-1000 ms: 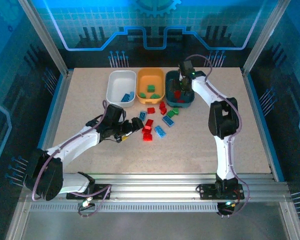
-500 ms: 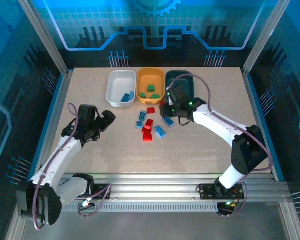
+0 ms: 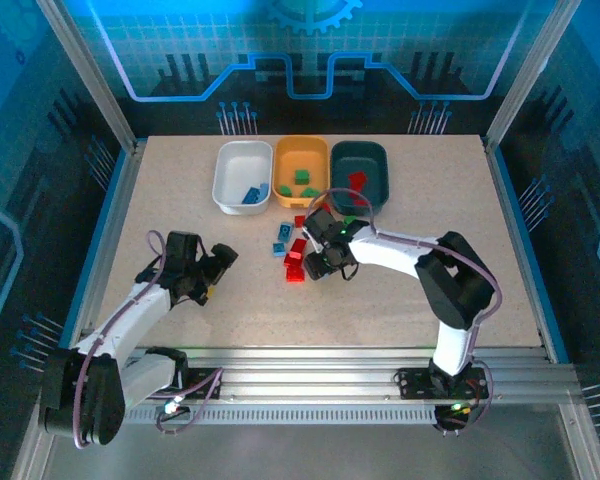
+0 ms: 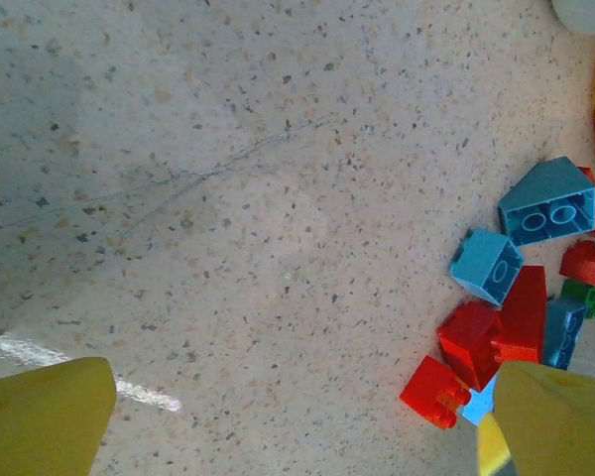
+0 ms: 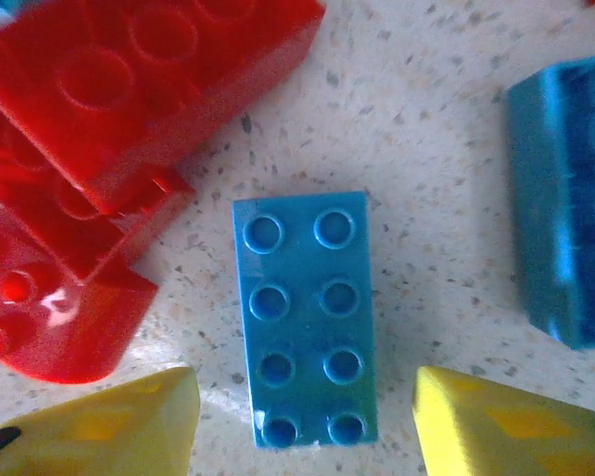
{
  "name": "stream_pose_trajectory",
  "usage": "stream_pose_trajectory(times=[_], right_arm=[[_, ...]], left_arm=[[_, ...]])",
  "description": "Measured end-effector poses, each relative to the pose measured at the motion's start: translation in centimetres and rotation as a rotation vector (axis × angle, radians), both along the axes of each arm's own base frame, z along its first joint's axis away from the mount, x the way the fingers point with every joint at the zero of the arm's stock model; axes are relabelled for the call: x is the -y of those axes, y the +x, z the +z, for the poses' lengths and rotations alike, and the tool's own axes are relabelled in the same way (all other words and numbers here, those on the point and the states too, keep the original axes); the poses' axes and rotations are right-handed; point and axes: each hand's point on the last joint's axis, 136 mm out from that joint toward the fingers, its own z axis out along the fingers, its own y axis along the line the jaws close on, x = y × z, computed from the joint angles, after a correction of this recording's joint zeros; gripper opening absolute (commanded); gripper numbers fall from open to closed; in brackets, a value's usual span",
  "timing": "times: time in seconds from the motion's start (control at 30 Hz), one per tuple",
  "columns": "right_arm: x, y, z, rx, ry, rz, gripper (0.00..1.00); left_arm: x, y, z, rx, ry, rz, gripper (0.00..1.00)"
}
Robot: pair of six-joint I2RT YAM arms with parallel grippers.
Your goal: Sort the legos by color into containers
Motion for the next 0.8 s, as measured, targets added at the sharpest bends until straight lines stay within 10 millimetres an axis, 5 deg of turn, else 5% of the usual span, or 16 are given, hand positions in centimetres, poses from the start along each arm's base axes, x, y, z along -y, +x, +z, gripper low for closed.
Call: stream_pose_trajectory(times=[0.1, 0.23, 0.43, 0.67, 0.8], right_arm=[[0.2, -0.2, -1.5, -0.028, -0.027, 0.004, 0.54], [-0.2, 0.4, -1.1, -0.007, -0.017, 0.008, 0.37], [0.1, 0.2, -0.6, -0.005, -0.031, 0.014, 0.31], [0.2, 0.0, 4.9, 0.070, 0.017, 0.022, 0.31], [-1.5, 1.7, 9.2, 0.144, 0.092, 0.027, 0.32]], left_arm=[[0.0, 0.0, 0.0, 0.000, -0.002, -0.001, 0.99], [0.1, 0.2, 0.1, 0.008, -0.003, -0.002, 0.99], [0.3, 0.7, 0.0, 0.016, -0.011, -0.011, 0.99], [1.0, 0.5, -2.4, -0.067, -0.025, -0.055, 0.99], [1.9, 1.1, -2.3, -0.054, -0.077, -0.082, 0.99]])
